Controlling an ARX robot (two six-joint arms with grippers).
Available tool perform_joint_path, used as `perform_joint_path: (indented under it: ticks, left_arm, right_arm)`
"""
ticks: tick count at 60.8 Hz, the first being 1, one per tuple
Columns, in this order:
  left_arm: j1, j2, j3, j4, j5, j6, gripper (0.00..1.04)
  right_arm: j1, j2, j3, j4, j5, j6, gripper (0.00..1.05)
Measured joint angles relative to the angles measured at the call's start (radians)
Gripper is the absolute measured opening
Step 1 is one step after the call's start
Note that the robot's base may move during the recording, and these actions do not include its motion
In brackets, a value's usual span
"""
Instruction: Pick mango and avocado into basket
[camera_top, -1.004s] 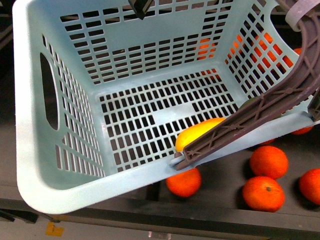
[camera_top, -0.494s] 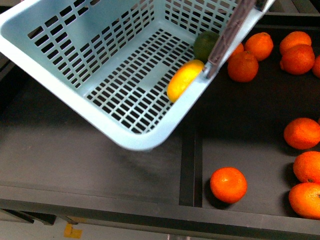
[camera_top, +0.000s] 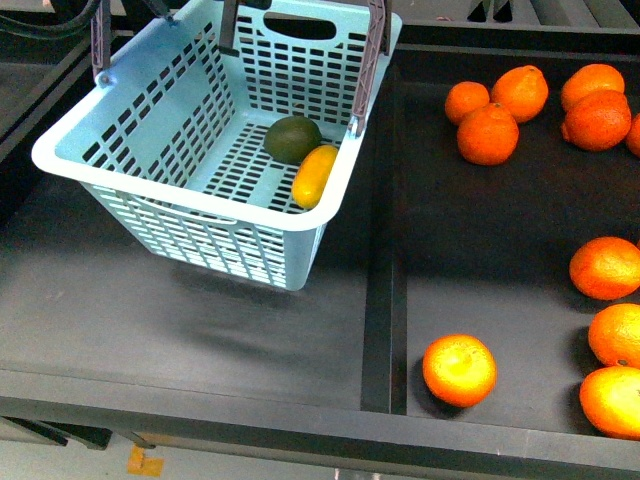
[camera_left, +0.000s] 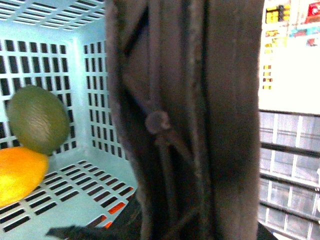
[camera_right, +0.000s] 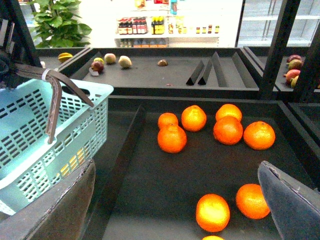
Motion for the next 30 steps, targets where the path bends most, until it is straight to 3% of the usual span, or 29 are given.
perform_joint_path:
  ticks: [18, 30]
  left_arm:
    - [0.011, -0.03, -0.173, 0.066, -0.036, -0.075, 0.14]
    - [0.02, -0.138, -0.321, 0.109, -0.068, -0.078, 0.61]
  right_arm:
    - [0.0, 0.0, 0.0, 0.0, 0.0, 0.0, 0.96]
    - [0.0, 0.0, 0.0, 0.0, 0.0, 0.0, 0.96]
